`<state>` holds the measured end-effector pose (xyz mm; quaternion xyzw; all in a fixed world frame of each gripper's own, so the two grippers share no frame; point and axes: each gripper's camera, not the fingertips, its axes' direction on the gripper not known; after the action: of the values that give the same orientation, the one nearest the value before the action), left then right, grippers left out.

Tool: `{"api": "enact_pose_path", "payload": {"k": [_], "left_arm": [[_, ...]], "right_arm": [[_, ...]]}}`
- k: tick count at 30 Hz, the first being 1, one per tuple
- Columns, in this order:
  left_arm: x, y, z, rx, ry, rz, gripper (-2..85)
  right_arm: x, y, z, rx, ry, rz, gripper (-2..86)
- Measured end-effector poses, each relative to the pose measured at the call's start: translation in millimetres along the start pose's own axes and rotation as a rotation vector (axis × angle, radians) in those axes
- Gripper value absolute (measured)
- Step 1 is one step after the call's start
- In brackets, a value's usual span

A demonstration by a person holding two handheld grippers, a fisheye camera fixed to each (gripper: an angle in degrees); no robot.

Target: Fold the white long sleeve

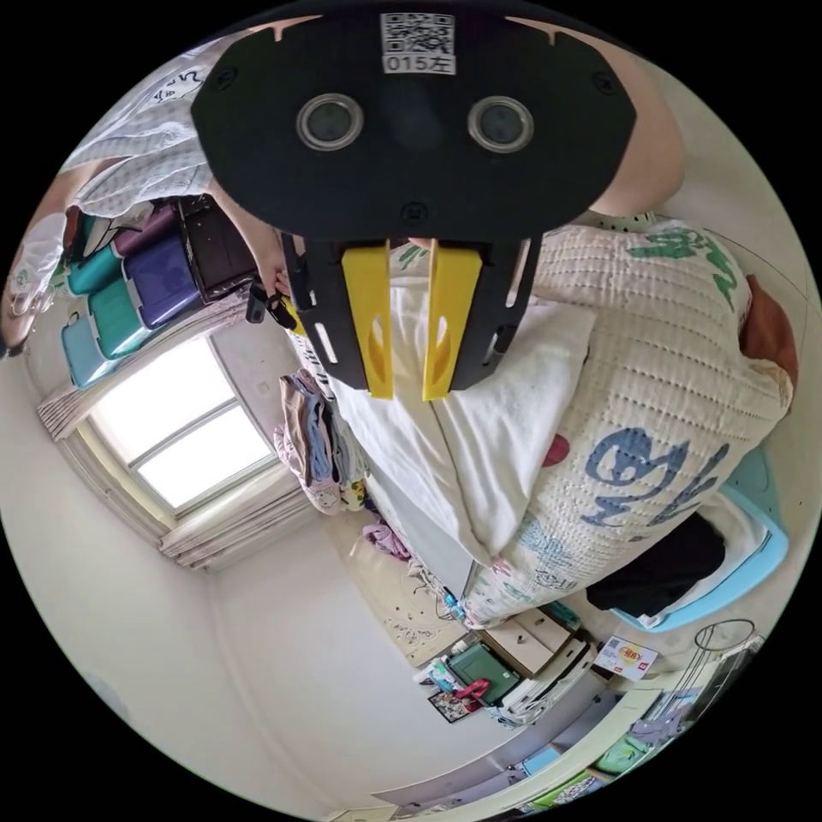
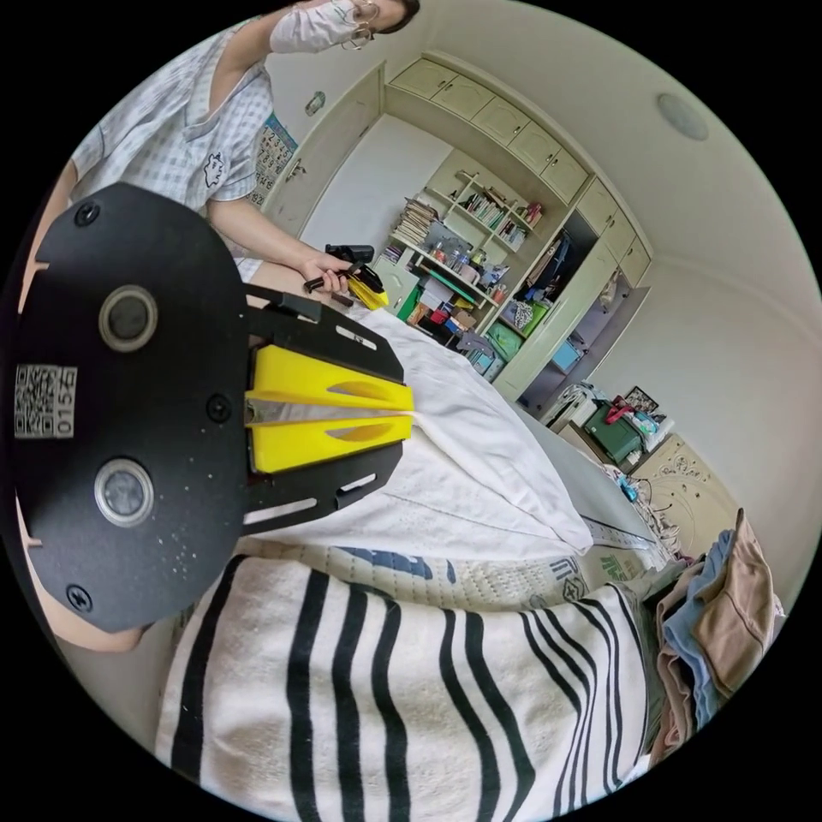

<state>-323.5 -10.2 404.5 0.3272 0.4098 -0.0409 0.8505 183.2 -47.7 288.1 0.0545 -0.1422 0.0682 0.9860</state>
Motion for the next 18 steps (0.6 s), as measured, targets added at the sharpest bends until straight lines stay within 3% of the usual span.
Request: {"api": "enact_pose_path", "payload": {"k": [12, 18], "left_arm": [[8, -5, 45, -0.045, 0.06, 0.003, 7.1], [7, -4, 44, -0.037, 0.01, -0.007, 0.0]], "right_arm": [[4, 2, 4, -0.015, -0.003, 0.017, 0.1], [6, 9, -1, -0.015, -0.011, 0.02, 0.1]]}}
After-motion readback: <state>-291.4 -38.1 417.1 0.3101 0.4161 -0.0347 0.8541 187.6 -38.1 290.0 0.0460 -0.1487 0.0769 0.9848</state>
